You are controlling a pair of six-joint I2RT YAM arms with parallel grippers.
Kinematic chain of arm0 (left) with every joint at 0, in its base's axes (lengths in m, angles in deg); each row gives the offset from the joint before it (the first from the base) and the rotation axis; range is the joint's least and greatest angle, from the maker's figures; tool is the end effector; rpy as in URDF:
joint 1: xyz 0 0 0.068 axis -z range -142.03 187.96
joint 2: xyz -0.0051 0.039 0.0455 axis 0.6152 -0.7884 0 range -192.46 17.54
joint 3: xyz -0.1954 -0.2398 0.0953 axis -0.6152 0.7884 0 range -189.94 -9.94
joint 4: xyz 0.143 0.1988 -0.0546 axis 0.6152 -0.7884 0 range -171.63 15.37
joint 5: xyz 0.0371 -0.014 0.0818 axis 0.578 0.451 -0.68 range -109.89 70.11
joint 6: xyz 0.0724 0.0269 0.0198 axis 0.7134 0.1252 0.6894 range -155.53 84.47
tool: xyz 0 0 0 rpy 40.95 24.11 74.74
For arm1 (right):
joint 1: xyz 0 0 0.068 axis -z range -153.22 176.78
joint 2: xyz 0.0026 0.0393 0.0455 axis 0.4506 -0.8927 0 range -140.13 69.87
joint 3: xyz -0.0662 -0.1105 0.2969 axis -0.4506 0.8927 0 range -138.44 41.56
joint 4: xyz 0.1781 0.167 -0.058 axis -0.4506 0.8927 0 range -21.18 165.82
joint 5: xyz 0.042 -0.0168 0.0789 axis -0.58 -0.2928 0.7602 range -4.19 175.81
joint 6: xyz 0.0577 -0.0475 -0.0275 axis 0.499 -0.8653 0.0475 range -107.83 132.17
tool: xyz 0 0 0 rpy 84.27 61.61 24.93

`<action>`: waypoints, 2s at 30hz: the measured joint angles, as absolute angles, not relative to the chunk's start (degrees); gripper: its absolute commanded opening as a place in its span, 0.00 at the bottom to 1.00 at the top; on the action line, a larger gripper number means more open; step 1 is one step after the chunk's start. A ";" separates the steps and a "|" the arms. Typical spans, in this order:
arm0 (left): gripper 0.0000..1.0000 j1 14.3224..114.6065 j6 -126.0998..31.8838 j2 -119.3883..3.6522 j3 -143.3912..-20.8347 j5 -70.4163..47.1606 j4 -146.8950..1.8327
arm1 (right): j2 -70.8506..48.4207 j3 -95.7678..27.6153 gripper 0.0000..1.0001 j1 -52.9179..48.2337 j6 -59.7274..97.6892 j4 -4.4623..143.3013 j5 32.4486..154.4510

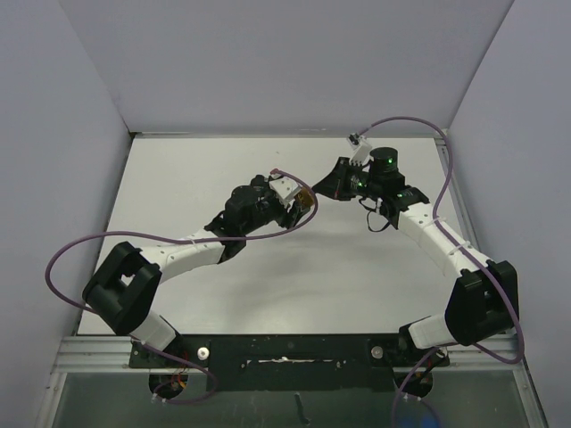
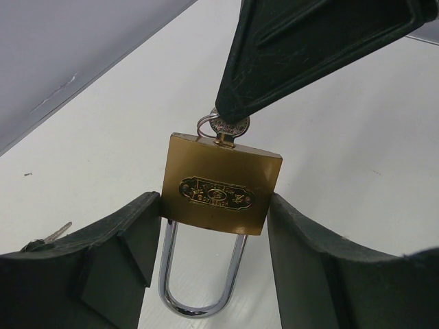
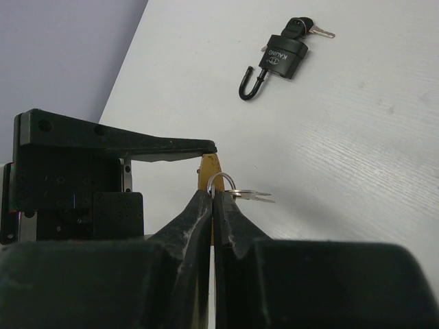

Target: Unlock with the key

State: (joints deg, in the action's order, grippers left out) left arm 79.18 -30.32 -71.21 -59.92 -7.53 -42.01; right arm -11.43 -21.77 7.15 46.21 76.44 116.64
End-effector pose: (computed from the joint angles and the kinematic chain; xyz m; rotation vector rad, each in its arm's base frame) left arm 0.2710 -0.2569 0.3150 0.8267 1.5059 -0.6507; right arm 0.3017 0.1450 0.3538 -0.0989 2.1349 1.1170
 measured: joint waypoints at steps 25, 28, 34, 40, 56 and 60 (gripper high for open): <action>0.00 80.53 -34.45 -71.21 -62.76 -12.73 -53.95 | -15.54 -22.73 0.00 6.47 46.14 78.26 116.86; 0.00 80.68 -35.43 -71.21 -63.15 -13.23 -54.84 | -15.65 -22.73 0.00 6.47 46.21 78.26 116.90; 0.00 80.79 -37.20 -71.21 -63.37 -13.47 -55.32 | -15.65 -22.73 0.00 6.47 46.54 78.10 117.16; 0.00 80.92 -37.57 -71.21 -63.68 -14.30 -56.09 | -16.28 -23.02 0.00 6.47 46.91 77.71 117.88; 0.00 85.45 -33.86 -74.53 -66.85 -28.60 -58.76 | -20.76 -27.04 0.00 6.53 49.47 80.42 117.88; 0.00 86.61 -33.11 -75.78 -68.33 -32.49 -60.94 | -21.90 -27.04 0.00 6.62 51.94 80.18 117.82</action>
State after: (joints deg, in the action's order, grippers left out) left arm 86.61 -33.11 -75.78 -68.33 -32.49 -60.94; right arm -21.90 -27.04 6.62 51.94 80.18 117.82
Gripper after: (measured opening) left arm 0.560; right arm 0.025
